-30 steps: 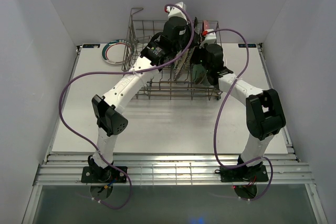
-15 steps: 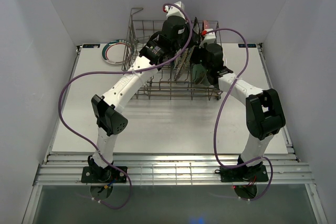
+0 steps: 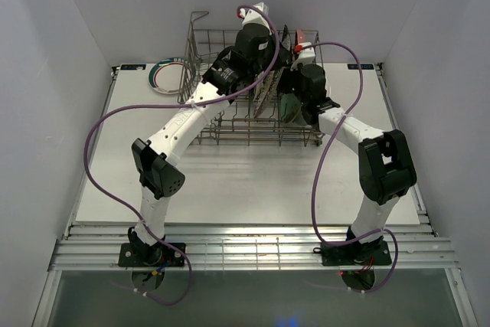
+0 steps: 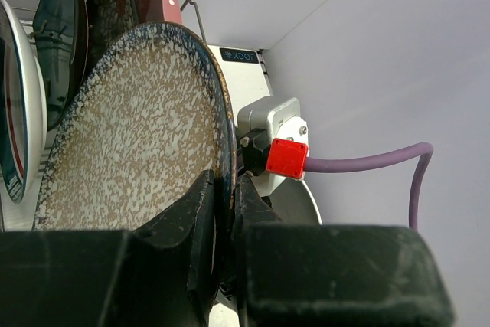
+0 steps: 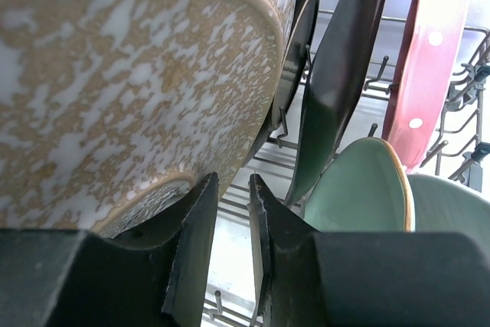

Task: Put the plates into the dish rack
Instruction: Insert the plate into the dish rack.

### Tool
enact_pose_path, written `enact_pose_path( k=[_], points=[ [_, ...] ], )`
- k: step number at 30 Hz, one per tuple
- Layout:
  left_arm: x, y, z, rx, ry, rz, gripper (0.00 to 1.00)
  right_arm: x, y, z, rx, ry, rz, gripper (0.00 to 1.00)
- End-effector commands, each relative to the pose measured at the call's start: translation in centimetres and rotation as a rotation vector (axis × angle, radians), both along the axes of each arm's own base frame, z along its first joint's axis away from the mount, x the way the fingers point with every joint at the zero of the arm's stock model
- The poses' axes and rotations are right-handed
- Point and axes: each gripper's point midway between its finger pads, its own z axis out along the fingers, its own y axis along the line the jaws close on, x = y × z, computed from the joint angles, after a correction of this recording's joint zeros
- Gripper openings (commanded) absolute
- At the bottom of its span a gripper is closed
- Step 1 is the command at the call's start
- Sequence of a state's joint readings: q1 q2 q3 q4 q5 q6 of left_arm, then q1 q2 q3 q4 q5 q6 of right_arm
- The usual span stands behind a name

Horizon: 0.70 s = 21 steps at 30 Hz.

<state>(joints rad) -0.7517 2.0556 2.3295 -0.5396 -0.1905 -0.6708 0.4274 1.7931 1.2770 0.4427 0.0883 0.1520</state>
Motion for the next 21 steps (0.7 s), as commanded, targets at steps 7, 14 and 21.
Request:
enact_pose_path(
  k=[7, 14, 21],
  points=[
    [-9.8, -1.0, 16.0, -0.349, -0.211, -0.257, 0.0, -1.1, 3.2, 4.7, 0.106, -0.163, 0.111, 0.3],
    [-10.7, -1.3, 15.9, -0.356, -0.194, -0.295, 0.0, -1.3, 3.1, 4.7, 0.108, -0.164, 0.111, 0.3],
    [-11.0, -2.3, 14.2, -0.339, -0.154, -0.312, 0.0, -1.6, 2.9, 4.6, 0.109, -0.163, 0.108, 0.3]
  ],
)
